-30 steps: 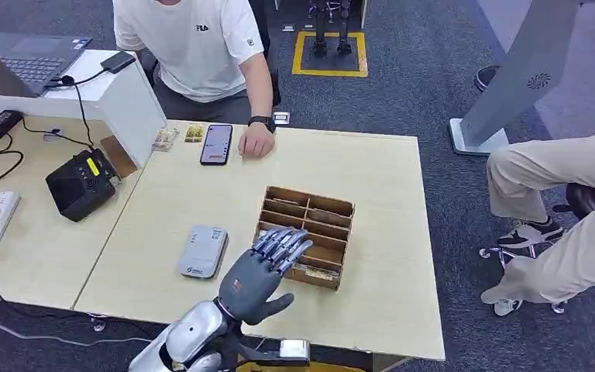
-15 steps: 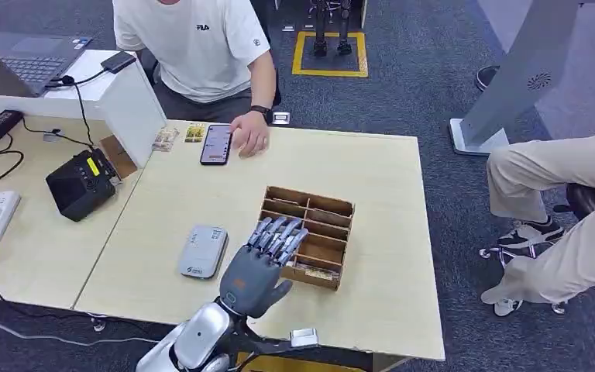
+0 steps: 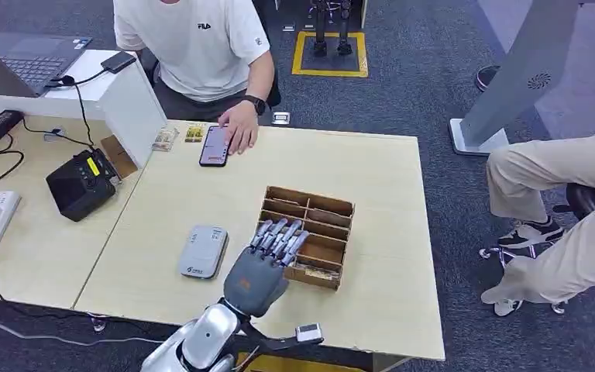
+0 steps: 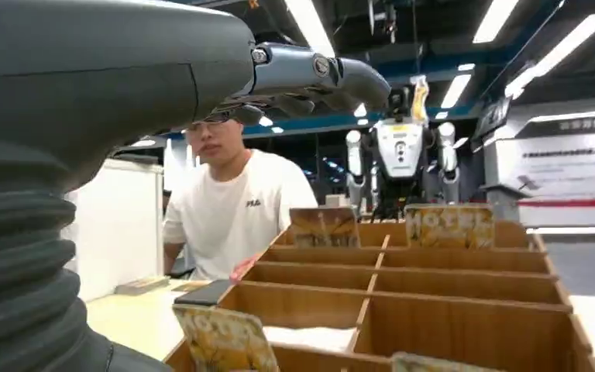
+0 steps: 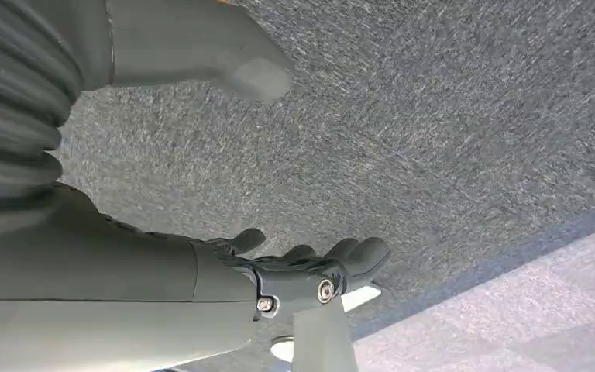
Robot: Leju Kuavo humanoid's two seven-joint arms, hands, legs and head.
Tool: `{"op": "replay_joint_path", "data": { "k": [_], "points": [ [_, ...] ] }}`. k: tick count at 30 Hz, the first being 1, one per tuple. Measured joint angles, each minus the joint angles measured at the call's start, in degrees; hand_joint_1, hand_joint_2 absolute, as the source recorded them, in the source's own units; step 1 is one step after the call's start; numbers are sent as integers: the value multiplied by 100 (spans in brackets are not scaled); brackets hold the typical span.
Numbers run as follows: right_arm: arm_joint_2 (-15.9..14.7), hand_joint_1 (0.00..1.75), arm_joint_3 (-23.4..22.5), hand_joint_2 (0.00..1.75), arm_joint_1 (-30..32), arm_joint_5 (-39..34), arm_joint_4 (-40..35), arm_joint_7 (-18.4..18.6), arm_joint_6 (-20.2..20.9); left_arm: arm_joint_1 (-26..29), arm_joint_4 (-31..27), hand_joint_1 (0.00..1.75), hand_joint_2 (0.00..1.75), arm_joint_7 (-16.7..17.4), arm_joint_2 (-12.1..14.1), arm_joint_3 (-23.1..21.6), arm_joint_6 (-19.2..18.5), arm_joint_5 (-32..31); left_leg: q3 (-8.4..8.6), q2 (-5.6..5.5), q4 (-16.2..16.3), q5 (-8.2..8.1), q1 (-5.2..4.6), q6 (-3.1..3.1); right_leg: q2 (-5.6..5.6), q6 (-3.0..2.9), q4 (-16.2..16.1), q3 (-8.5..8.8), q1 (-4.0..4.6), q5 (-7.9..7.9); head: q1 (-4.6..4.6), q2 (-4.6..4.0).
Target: Pass the card to the sensor for recognition and then transmit it.
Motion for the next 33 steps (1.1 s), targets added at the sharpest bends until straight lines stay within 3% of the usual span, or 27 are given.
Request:
{"op": "replay_joint_path", "data": {
  "k": [15, 18, 25, 33],
  "points": [
    [0, 0, 0, 175, 5, 15, -2, 68, 0, -49, 433, 0, 175, 295, -118, 70, 116, -13, -1, 0, 0, 0, 0, 0, 0, 0, 0, 0, 0, 0, 2, 0],
    [0, 0, 0, 175, 5, -18, -4, 30, 0, -49, 529, 14, 175, 378, -162, 173, 247, -13, -1, 0, 0, 0, 0, 0, 0, 0, 0, 0, 0, 0, 0, 0],
    [0, 0, 0, 175, 10, -20, -42, 122, 0, -26, 702, 19, 175, 612, -308, 558, 724, -31, -2, -1, 0, 0, 0, 0, 0, 0, 0, 0, 0, 0, 2, 0],
    [0, 0, 0, 175, 9, -114, -44, 20, 0, 9, 824, 23, 175, 612, -437, 857, 769, -48, -4, -1, 0, 0, 0, 0, -3, 0, 0, 0, 0, 0, 2, 0]
  ]
}}
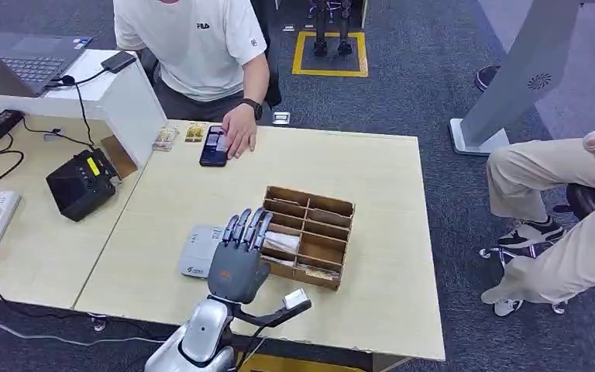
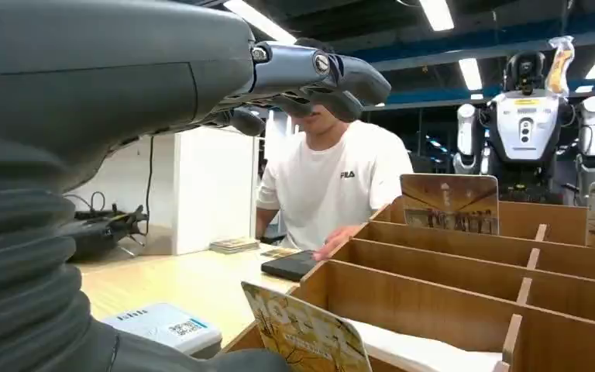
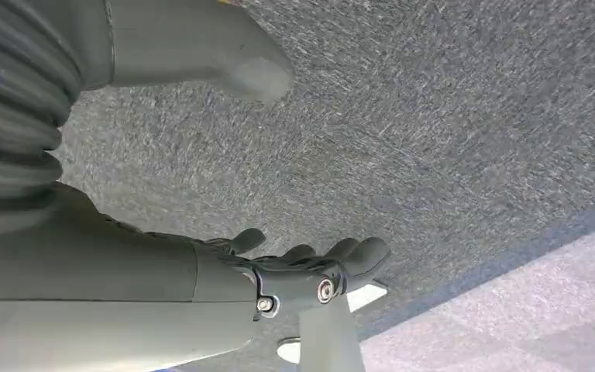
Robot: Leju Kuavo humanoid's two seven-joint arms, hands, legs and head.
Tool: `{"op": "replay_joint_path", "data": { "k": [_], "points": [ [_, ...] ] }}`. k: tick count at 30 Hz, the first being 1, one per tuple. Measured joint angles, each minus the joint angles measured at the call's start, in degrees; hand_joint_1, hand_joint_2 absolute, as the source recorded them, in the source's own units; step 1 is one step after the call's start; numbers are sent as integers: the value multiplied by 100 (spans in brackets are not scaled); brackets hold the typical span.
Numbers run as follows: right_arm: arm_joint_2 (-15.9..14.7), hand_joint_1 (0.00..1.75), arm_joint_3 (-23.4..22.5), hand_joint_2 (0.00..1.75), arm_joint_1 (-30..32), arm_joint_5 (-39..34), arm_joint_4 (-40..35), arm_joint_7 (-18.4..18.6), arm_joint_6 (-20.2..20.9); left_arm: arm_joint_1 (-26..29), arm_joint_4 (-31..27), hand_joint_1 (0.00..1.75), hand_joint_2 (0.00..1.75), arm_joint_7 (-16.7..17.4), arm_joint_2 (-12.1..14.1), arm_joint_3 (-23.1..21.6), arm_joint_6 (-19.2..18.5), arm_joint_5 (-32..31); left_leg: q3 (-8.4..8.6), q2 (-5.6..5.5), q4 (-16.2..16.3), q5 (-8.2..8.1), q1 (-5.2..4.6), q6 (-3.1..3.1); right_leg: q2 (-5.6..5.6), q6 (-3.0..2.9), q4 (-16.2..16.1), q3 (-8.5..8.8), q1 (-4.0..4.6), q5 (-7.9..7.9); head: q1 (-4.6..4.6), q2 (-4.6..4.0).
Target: Pass the card to the sensor for recognition and then transmit it.
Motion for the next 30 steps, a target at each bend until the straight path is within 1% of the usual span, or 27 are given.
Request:
{"op": "replay_joint_path", "data": {
  "k": [5, 6, 9, 13, 14, 15, 16, 17, 18, 19, 20, 21, 30],
  "points": [
    [0, 0, 0, 175, 0, 7, 0, 4, 0, 0, 133, 16, 175, -28, -46, 55, -13, 0, 0, 0, 0, 0, 0, 0, 0, 0, 0, 0, 0, 0, 0, 0],
    [0, 0, 0, 175, 0, 20, 0, 20, 0, 0, 158, 19, 175, -39, -53, 59, -20, 0, 0, 0, 0, 0, 0, 0, 0, 0, 0, 0, 0, 0, -2, 0],
    [0, 0, 0, 175, -1, -13, 4, -44, 0, 0, 249, 23, 175, -81, -77, 66, -20, 0, 0, 0, 0, 0, 0, 0, 0, 0, 0, 0, 0, 0, 0, 0],
    [0, 0, 0, 175, 0, 0, 13, -66, 0, -1, 343, 23, 175, -138, -77, 66, -39, 0, 0, 0, 0, 0, 0, 0, 0, 0, 0, 0, 0, 0, 0, 0],
    [0, 0, 0, 175, 0, 11, 15, -48, 0, -2, 361, 28, 175, -144, -77, 66, -39, 0, 0, 0, 0, 0, 0, 0, 0, 0, 0, 0, 0, 0, 0, 0],
    [0, 0, 0, 175, 0, 13, 17, -39, 0, -1, 380, 40, 175, -162, -77, 66, -37, 0, 0, 0, 0, 0, 0, 0, 0, 0, 0, 0, 0, 0, -2, 0],
    [0, 0, 0, 175, 0, 18, 17, -20, 0, -2, 394, 96, 175, -175, -77, 68, -35, 0, 0, 0, 0, 0, 0, 0, 0, 0, 0, 0, 0, 0, 0, 0],
    [0, 0, 0, 175, 0, 11, 17, -13, 0, -2, 404, 120, 175, -181, -79, 72, -31, 0, 0, 0, 0, 0, 0, 0, 0, 0, 0, 0, 0, 0, 0, 0],
    [0, 0, 0, 175, -1, -6, 22, -42, 0, -2, 415, 150, 175, -190, -85, 77, -18, 0, 0, 0, 0, 0, 0, 0, 0, 0, 0, 0, 0, 0, -2, 0],
    [0, 0, 0, 175, -1, -9, 24, -70, 0, -1, 422, 150, 175, -201, -90, 83, -17, 0, 0, 0, 0, 0, 0, 0, 0, 0, 0, 0, 0, 0, 0, 0],
    [0, 0, 0, 175, -1, -17, 24, -92, 0, -1, 422, 164, 175, -218, -96, 90, -17, 0, 0, 0, 0, 0, 0, 0, 0, 0, 0, 0, 0, 0, 0, 0],
    [0, 0, 0, 175, -1, -24, 26, -114, 0, -2, 422, 175, 175, -230, -105, 98, -17, 0, 0, 0, 0, 0, 0, 0, 0, 0, 0, 0, 0, 0, -2, 0],
    [0, 0, 0, 175, -2, -85, 57, -155, 0, -3, 424, 175, 175, -240, -131, 116, -31, 0, 0, 0, 0, 0, 0, 0, 0, 0, 0, 0, 0, 0, 0, 0]
  ]
}}
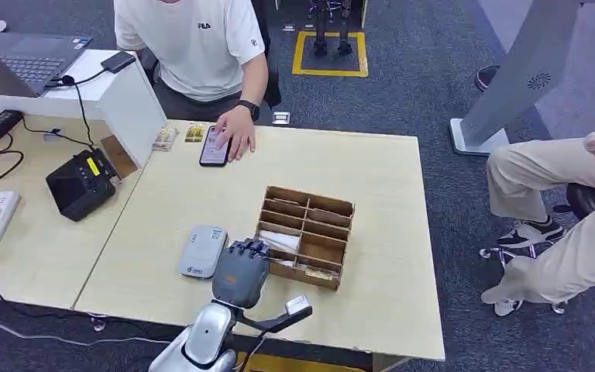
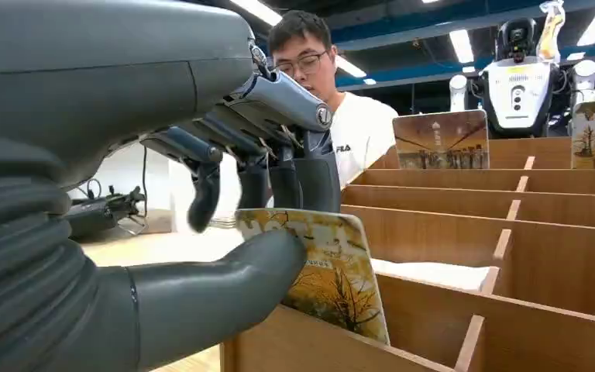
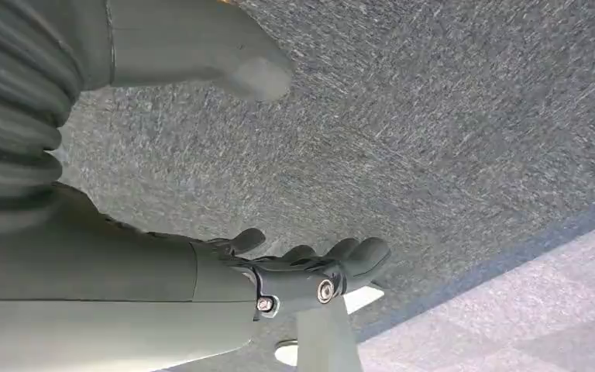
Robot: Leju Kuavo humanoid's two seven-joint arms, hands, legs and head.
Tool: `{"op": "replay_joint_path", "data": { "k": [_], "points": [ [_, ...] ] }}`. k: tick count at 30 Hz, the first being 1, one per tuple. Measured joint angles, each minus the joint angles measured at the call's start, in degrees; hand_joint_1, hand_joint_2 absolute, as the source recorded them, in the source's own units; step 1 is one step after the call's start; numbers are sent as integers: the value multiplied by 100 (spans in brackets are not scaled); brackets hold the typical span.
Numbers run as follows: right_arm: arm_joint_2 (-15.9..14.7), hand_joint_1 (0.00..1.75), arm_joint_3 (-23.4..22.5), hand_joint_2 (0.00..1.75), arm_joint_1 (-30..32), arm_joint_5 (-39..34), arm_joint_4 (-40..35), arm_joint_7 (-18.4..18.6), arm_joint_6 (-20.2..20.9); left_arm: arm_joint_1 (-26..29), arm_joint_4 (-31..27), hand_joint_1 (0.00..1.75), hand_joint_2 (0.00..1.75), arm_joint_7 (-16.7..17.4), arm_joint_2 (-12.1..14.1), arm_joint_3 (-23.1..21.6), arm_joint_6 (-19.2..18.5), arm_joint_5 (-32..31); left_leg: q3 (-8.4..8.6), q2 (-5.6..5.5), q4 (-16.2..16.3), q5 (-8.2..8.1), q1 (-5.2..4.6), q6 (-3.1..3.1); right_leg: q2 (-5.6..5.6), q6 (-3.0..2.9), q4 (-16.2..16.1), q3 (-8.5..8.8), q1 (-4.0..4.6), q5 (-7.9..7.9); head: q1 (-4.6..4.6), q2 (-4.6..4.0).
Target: Pass the card to the sensor for recognition and then transmit it.
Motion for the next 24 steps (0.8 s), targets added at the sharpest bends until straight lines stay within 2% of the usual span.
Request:
{"op": "replay_joint_path", "data": {
  "k": [11, 15, 19, 24],
  "points": [
    [0, 0, 0, 175, 0, 26, 48, -26, 0, -16, 48, 175, 175, -65, -37, 2, -101, -2, 0, 0, 0, 0, 0, 0, 0, 0, 0, 1, 0, 0, -2, 0],
    [0, 0, 0, 175, -1, 7, 57, -74, 0, -10, 53, 175, 175, -138, -37, 2, 15, 22, 0, 0, 0, 0, 0, 0, -2, 0, 0, 1, 0, 0, 0, 0],
    [0, 0, 0, 175, -1, 9, 61, -52, 0, 37, 28, 175, 175, -427, -48, 68, 381, 318, 0, -1, 0, 0, 0, 0, -2, 0, 0, 1, 0, 0, 0, 0],
    [0, 0, 0, 175, 0, 15, 59, -20, 0, 220, -510, 175, 175, -1196, -153, 308, 538, 1314, -2, 0, 0, 0, 0, 0, -2, 0, 0, 0, 0, 0, -2, 0]
  ]
}}
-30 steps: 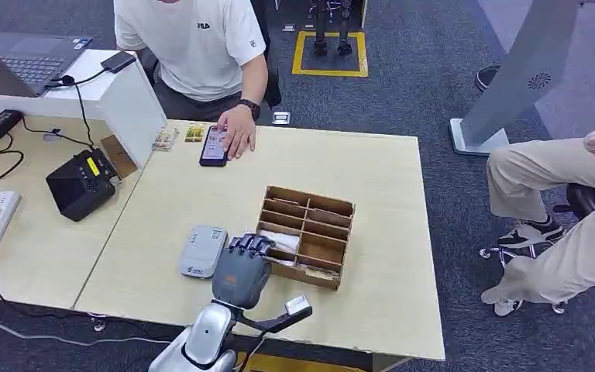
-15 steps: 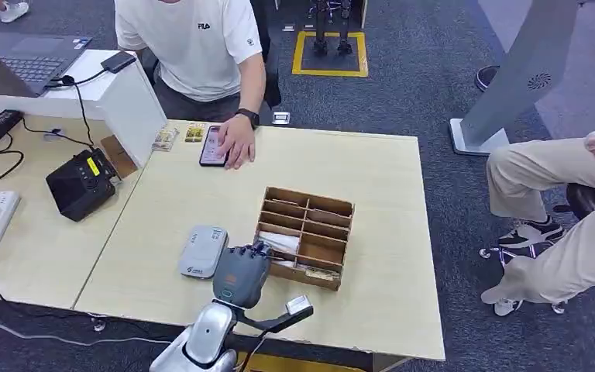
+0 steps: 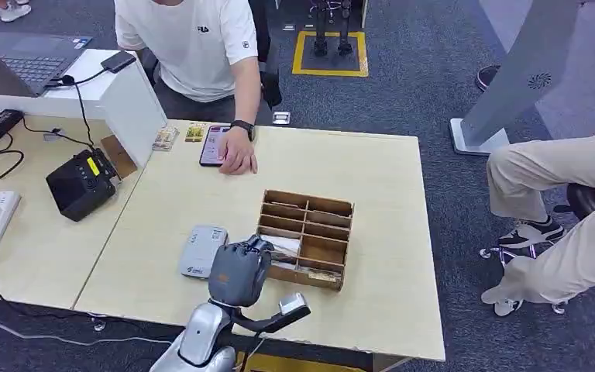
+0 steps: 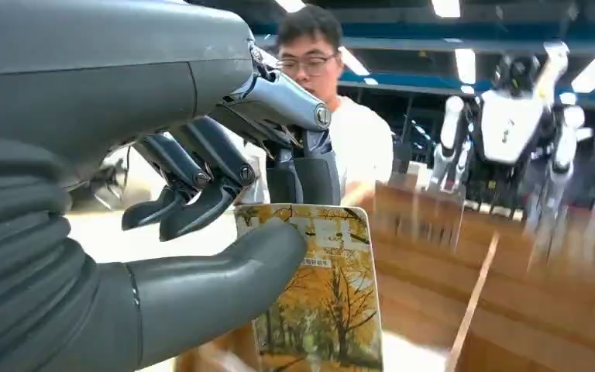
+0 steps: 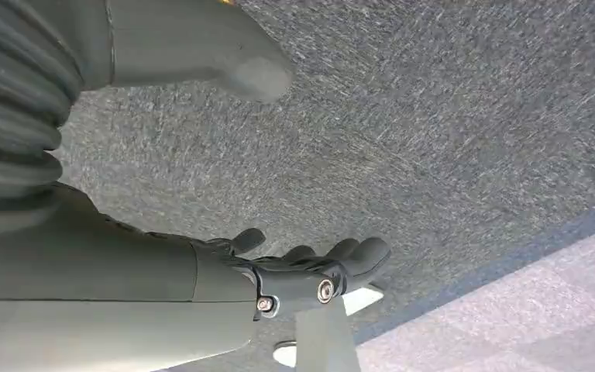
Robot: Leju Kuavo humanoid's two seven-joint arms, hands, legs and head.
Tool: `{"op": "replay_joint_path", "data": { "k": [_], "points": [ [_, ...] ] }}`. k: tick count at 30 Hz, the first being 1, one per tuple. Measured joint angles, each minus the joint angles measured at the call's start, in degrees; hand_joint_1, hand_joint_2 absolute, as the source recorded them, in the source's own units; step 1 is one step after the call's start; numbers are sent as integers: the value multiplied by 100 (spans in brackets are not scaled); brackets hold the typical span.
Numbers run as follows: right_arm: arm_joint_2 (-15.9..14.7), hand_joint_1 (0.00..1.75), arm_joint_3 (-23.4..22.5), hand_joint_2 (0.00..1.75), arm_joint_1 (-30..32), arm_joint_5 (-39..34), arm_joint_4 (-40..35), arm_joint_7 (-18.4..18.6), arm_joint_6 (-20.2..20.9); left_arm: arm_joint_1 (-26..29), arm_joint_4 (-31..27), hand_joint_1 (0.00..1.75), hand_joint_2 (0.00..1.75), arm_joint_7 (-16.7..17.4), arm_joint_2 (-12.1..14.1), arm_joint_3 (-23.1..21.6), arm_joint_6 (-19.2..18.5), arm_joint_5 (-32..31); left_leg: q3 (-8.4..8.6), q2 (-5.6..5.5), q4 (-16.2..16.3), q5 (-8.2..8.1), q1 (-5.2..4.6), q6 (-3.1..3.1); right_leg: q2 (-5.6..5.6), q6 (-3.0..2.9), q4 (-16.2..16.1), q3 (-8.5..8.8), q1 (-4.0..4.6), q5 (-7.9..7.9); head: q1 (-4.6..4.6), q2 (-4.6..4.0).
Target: Pass the card to the sensor for recognition and then transmit it.
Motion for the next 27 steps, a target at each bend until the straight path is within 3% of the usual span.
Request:
{"op": "replay_joint_path", "data": {
  "k": [8, 12, 16, 20, 27],
  "points": [
    [0, 0, 0, 175, 0, 20, -33, 94, 0, 213, -1068, 175, 175, -1753, -726, 1067, 22, 1253, 0, 0, 0, 0, -1, 1, -2, 1, 0, 1, -1, 1, 0, 0],
    [0, 0, 0, 175, 2, 96, -96, 186, 0, 313, -1437, 175, 175, -2322, -835, 1547, 39, 1860, 7, 8, 1, -1, 0, 1, 9, 0, 0, 0, -1, 1, -4, 0],
    [0, 0, 0, 175, 1, 131, -142, 184, 0, 342, -1536, 175, 175, -2410, -839, 1691, 52, 2821, 7, 6, 1, 0, 2, 1, 7, -1, 0, -1, 0, 0, -4, 0],
    [0, 0, 0, 175, 0, 175, -162, 153, 0, 162, -1440, 175, 175, -2198, -833, 1691, -101, 3858, 4, 6, 1, 0, 1, 1, 6, 0, 0, -2, 1, 1, -4, 0],
    [0, 0, 2, 175, -6, 203, -162, 48, 0, -632, -965, 175, 175, -1787, -839, 1691, -214, 4690, 3, 2, 3, 3, -1, 3, 1, 2, 0, 1, -1, 6, -2, 0]
  ]
}}
